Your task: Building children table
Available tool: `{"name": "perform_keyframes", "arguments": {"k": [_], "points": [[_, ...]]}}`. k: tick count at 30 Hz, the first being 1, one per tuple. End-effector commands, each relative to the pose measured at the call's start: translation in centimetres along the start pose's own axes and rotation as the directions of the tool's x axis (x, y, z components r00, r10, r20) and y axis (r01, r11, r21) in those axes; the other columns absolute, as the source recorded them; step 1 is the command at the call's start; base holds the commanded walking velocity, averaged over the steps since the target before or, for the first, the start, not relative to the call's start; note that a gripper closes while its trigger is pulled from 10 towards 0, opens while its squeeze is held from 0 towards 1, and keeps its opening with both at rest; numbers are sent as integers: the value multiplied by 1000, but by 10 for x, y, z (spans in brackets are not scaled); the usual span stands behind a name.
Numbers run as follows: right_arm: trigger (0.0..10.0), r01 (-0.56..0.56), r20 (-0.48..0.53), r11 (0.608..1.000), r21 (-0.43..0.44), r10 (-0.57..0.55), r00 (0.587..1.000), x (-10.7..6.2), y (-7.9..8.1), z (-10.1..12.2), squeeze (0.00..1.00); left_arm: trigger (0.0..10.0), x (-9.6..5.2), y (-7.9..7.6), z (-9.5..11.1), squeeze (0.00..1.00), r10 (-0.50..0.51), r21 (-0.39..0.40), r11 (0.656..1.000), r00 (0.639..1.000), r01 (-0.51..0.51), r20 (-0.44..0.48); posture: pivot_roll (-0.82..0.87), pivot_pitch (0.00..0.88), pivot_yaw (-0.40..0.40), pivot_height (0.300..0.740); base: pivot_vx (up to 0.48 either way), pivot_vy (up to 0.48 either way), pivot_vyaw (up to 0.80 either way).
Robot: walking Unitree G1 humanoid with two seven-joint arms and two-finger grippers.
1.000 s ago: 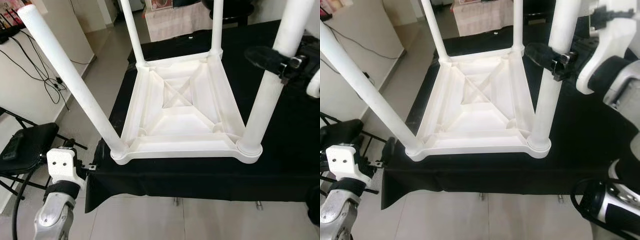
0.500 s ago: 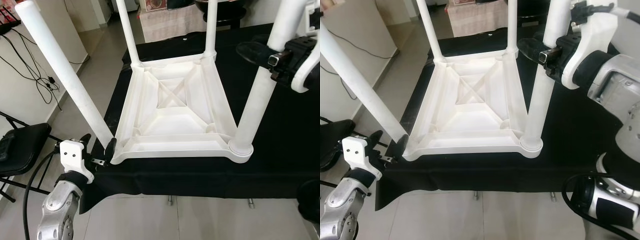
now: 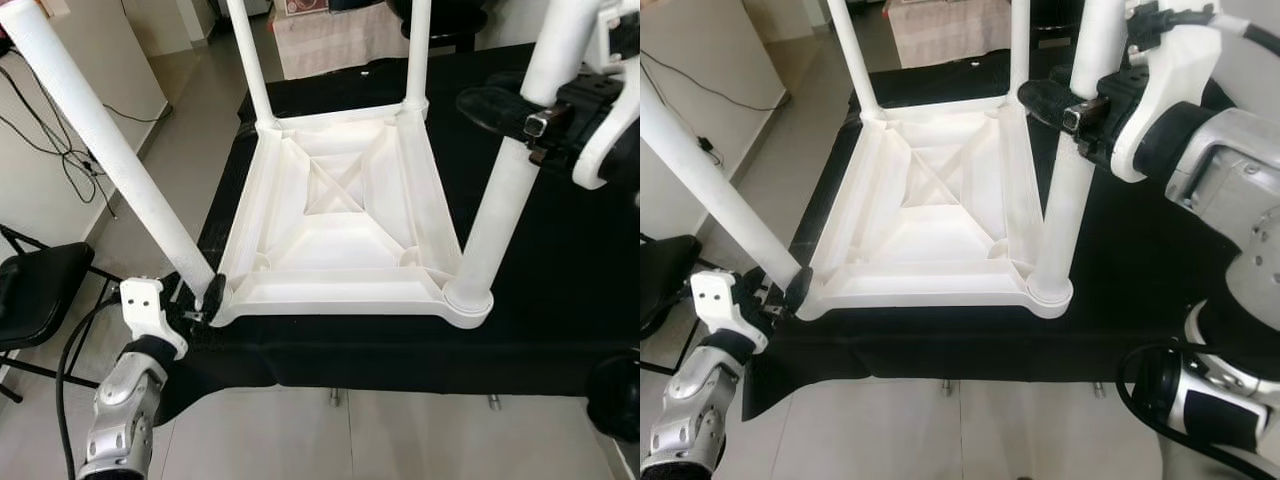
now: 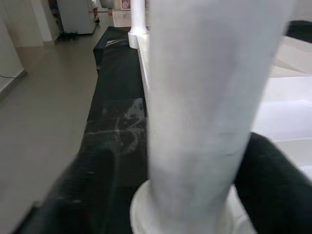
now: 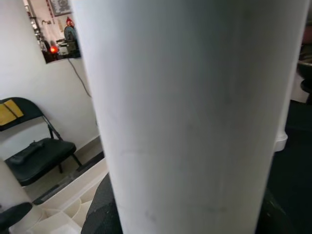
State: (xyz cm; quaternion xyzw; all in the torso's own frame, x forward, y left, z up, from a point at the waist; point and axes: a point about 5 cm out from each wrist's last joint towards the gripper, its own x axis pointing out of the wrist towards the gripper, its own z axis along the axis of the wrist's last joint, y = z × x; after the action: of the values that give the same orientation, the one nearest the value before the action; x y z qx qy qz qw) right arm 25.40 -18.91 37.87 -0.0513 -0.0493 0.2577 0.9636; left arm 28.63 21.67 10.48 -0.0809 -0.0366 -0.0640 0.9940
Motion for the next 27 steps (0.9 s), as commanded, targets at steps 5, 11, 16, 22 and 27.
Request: {"name": "perform_keyframes", "arguments": {"k": [5,11,16,22,27], "points": [[0,-29,39,1000,1,29,999,0,6,7,0,0,-5,30,2,0,121,0,993,993,-121,0,-255,165,113,740,0,0,0],[0,0,36,1000,24,-1,999,5,5,3,0,0,2,48,24,0,160,8,987,984,-161,76,-241,159,127,740,0,0,0],[0,102,17,993,63,-103,995,8,-6,-7,0,0,14,59,69,0,164,12,985,965,-170,206,-233,154,136,740,0,0,0],[1922,291,-54,951,105,-287,956,22,-23,-32,0,0,33,62,152,0,89,90,987,908,-137,409,-207,140,139,740,0,0,0],[10000,504,-176,849,157,-478,860,37,-43,-67,0,0,48,45,236,0,-69,214,975,829,-62,555,-191,135,143,740,0,0,0]]}}
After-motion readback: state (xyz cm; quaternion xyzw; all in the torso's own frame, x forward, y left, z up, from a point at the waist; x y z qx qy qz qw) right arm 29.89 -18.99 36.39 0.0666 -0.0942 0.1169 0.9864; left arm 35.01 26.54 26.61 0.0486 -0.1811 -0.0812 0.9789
